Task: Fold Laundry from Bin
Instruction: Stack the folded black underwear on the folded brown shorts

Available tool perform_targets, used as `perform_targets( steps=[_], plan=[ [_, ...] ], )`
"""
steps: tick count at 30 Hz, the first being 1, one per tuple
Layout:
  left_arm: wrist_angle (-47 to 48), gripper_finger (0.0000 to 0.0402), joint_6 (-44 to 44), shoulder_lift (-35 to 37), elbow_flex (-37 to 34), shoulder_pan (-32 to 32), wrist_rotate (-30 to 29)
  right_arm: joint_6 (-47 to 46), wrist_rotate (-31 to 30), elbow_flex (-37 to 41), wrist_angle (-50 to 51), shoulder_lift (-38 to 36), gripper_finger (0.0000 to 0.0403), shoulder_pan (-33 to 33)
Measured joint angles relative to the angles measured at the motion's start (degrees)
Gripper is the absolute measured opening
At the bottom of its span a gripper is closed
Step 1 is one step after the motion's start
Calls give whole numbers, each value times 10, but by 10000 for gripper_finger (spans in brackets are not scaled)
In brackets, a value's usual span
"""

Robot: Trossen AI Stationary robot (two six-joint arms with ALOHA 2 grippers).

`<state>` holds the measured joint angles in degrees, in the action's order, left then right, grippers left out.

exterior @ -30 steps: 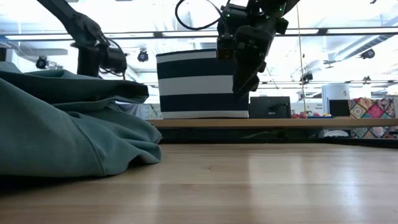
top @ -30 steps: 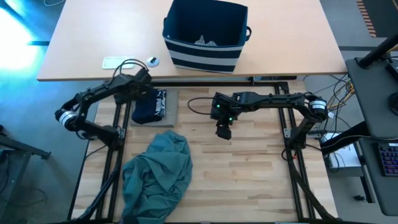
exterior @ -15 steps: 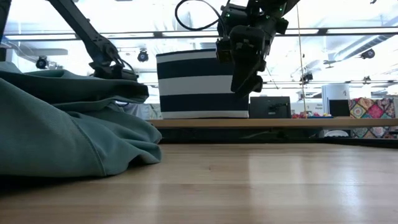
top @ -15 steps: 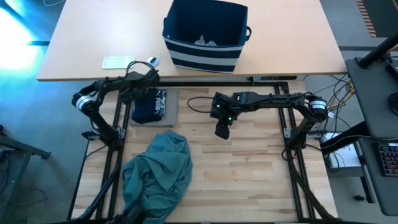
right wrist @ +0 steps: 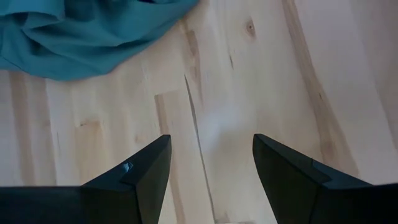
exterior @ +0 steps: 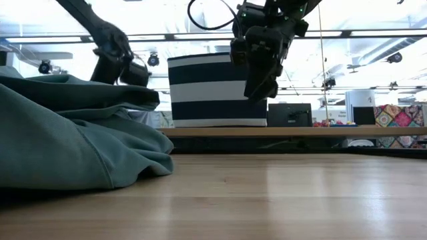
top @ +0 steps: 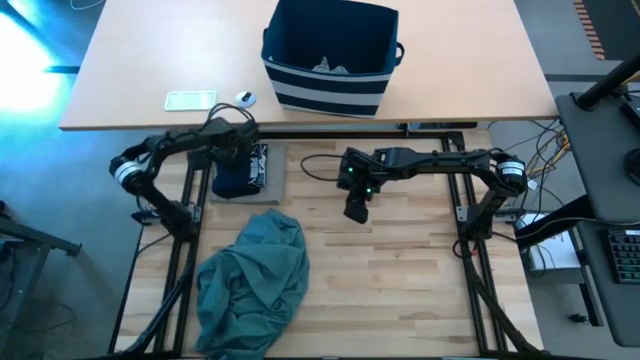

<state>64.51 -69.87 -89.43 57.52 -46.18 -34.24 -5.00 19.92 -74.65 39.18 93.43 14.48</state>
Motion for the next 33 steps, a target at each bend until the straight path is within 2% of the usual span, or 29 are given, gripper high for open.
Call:
perform_targets(
  steps=[8,12,14,17,20,23,26,28,33],
  plan=[
    [-12,214,-62,67,0,105,-24,40,-10,0,-46,-3,219,-27],
    [-10,214,-107,96,-2,155,-23,49,-68,0,-100,-3,219,-45],
    [-9,214,-116,113,-3,185,-23,50,-77,0,-151,-3,217,-47],
    [18,214,-114,127,-7,230,-23,44,-80,0,-240,-3,198,-43],
    [62,214,-105,136,-16,267,-23,35,-80,-13,-303,6,152,-36],
    [65,214,-69,156,-45,288,-21,35,-83,-38,-364,40,87,-34],
    [46,212,-48,181,-87,288,7,35,-84,-82,-403,101,24,-35],
    [37,212,-29,200,-117,288,25,27,-92,-124,-410,151,17,-35],
    [41,208,23,265,-173,295,94,-43,-156,-248,-417,282,10,-34]
  ],
)
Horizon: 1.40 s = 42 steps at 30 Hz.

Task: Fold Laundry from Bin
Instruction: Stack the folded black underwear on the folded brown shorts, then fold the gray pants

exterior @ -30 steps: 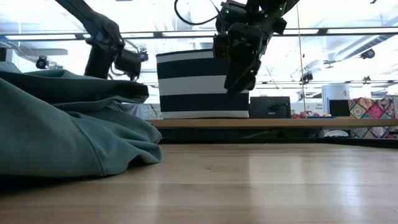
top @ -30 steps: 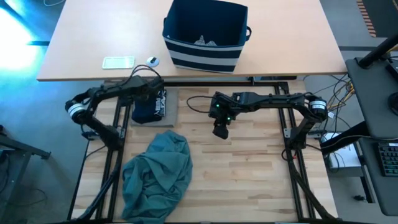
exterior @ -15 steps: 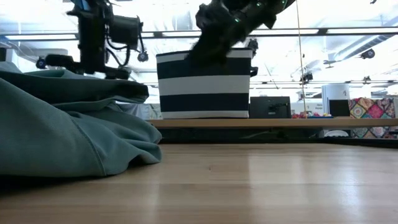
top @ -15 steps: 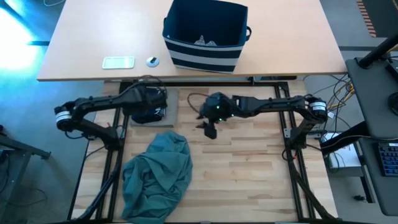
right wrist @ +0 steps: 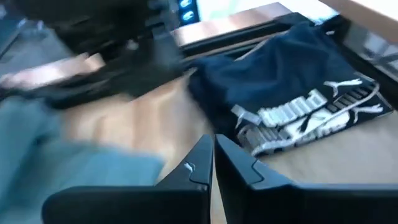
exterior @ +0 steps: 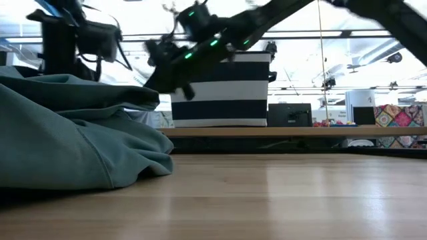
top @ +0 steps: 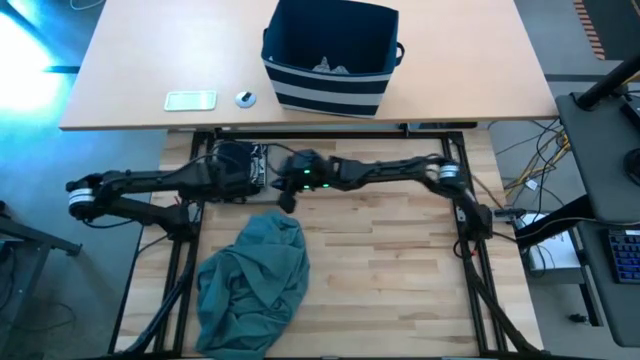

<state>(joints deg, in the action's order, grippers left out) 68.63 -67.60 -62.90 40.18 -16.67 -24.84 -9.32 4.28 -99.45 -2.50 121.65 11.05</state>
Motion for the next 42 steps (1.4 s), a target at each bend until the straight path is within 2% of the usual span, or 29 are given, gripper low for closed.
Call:
perform_targets(
  steps=[3,6,10,13,15,18,24,30,32,35,38,42],
  plan=[
    [-1,201,25,54,-7,12,31,-6,-34,-79,-13,72,9,0],
    [-2,193,62,111,5,17,34,-18,-53,-168,-16,146,9,0],
    [-3,190,122,175,27,16,27,-31,-59,-287,-7,239,9,0],
    [12,190,141,208,31,15,-2,-29,-70,-357,4,299,9,1],
    [33,190,123,220,26,11,-16,-39,-97,-336,-13,303,9,3],
    [40,190,109,227,11,8,-34,-61,-109,-318,26,303,9,10],
    [21,190,110,224,-3,7,-60,-27,-60,-316,42,297,9,10],
    [-38,190,122,220,-22,7,-103,-17,-52,-355,48,263,14,5],
    [-65,190,162,224,-22,9,-78,-12,-53,-353,65,231,22,6],
    [-118,190,257,240,-4,24,6,4,-53,-353,147,176,40,8],
    [-191,190,343,261,4,45,96,58,-33,-353,264,117,63,3],
    [-274,190,400,276,-8,79,202,105,-21,-353,454,40,100,-18]
  ],
)
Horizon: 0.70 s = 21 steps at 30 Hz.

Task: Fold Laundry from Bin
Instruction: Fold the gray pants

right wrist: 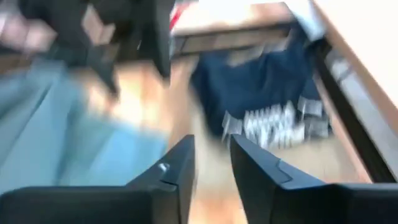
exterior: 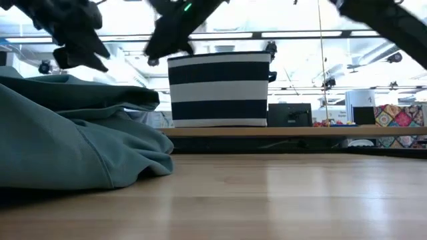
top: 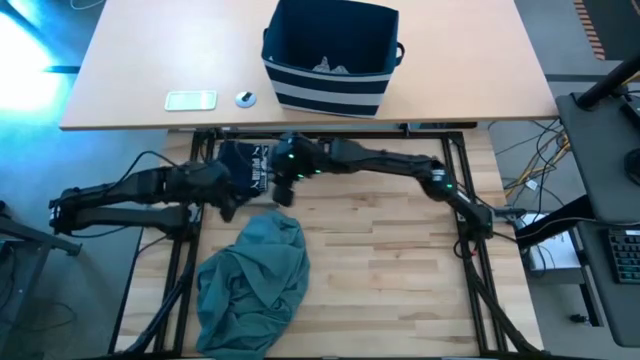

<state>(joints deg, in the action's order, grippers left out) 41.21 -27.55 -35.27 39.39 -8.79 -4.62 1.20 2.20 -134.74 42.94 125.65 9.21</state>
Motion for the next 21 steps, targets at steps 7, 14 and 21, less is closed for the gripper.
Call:
perform_targets(
  steps=[7,14,21],
  plan=[
    [-95,190,-46,-14,-2,51,76,-1,3,6,196,-39,173,-56],
    [-207,190,-92,-60,35,54,68,10,68,11,121,44,220,-102],
    [-181,190,-136,-88,176,67,64,10,60,11,101,113,218,-155]
  ],
)
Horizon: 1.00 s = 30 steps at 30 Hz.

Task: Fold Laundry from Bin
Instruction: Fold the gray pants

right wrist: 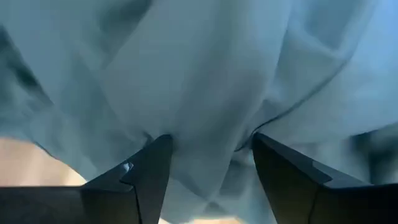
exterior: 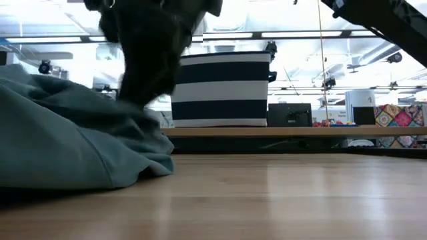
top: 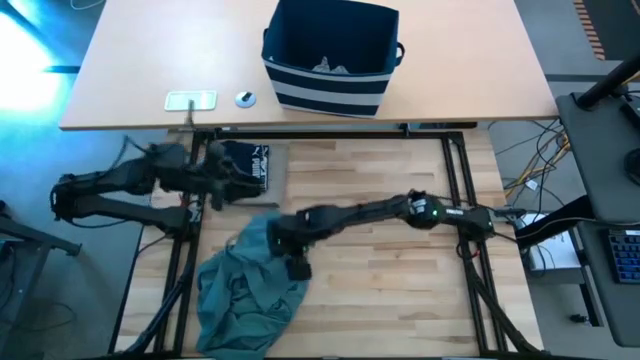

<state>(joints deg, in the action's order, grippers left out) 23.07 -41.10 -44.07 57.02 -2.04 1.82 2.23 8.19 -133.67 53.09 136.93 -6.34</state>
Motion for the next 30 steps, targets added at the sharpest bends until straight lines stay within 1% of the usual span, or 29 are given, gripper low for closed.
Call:
perform_targets(
  steps=[4,6,8,10,13,15,17,19,21,23,25,27,30],
  plan=[
    [45,190,7,-12,65,35,-3,-23,-79,12,57,10,207,-13],
    [55,190,-7,-18,79,60,-27,-24,-97,32,91,7,201,-13],
    [58,190,-37,-23,79,95,-66,-31,-107,65,120,2,195,-12],
    [58,190,-84,-32,69,143,-125,-38,-141,111,141,-11,189,-11],
    [56,190,-159,-62,38,238,-223,-46,-211,198,145,-74,179,-16],
    [59,190,-194,-92,18,301,-262,-79,-228,259,139,-124,172,-24],
    [64,190,-216,-121,5,354,-271,-129,-220,315,135,-184,166,-41],
    [77,190,-235,-142,3,391,-270,-183,-214,362,120,-249,162,-63],
    [126,190,-257,-162,3,416,-268,-222,-212,395,91,-307,160,-89],
    [190,190,-280,-181,1,432,-267,-241,-212,415,45,-351,160,-119],
    [264,190,-309,-195,2,438,-266,-254,-215,422,-9,-379,160,-146],
    [343,190,-344,-213,-1,439,-252,-275,-226,419,-58,-394,160,-165],
    [441,190,-371,-244,-3,439,-226,-329,-261,403,-86,-394,160,-181]
  ],
)
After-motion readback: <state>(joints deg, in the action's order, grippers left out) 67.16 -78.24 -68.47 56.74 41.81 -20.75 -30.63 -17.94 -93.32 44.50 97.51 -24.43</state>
